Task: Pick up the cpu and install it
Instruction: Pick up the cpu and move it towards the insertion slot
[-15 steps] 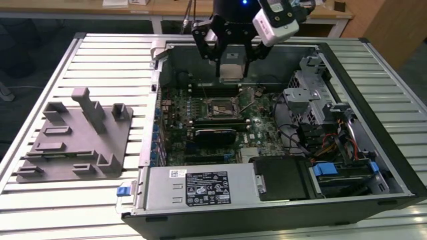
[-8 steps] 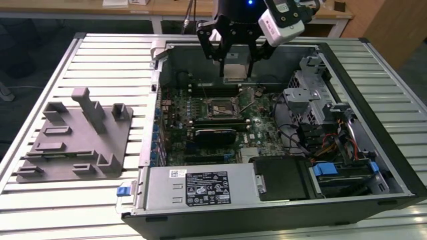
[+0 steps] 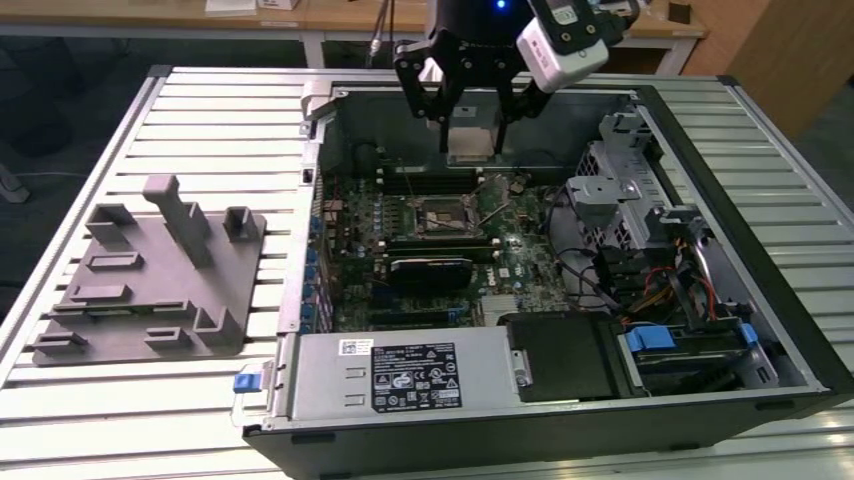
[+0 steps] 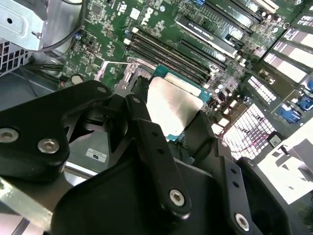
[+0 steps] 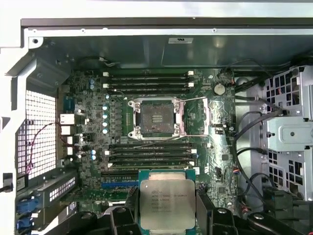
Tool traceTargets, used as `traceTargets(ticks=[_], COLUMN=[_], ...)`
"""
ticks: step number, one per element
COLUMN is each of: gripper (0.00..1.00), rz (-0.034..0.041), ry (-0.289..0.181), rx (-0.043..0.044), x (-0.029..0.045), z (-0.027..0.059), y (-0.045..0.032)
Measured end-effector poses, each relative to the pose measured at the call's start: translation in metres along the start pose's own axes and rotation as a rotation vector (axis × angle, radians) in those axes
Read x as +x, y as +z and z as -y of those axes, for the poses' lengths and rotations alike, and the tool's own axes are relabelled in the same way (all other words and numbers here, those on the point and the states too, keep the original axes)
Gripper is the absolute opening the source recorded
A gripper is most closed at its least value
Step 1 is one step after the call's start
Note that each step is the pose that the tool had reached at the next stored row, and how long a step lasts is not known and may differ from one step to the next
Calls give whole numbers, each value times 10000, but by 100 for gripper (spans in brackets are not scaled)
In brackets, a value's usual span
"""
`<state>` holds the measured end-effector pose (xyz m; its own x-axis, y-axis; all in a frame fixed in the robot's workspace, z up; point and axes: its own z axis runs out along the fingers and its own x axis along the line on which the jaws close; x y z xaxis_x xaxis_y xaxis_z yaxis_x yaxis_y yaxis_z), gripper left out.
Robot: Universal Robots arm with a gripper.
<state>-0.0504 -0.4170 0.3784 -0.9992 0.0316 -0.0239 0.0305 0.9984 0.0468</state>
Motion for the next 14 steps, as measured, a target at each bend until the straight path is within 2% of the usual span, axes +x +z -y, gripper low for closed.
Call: traceTargets(ticks=[7, 14], gripper=[55, 55], rz=[0, 1], ry=[0, -2], rx=[35, 72], x=[-5, -2], z=[-50, -102], y=[34, 112])
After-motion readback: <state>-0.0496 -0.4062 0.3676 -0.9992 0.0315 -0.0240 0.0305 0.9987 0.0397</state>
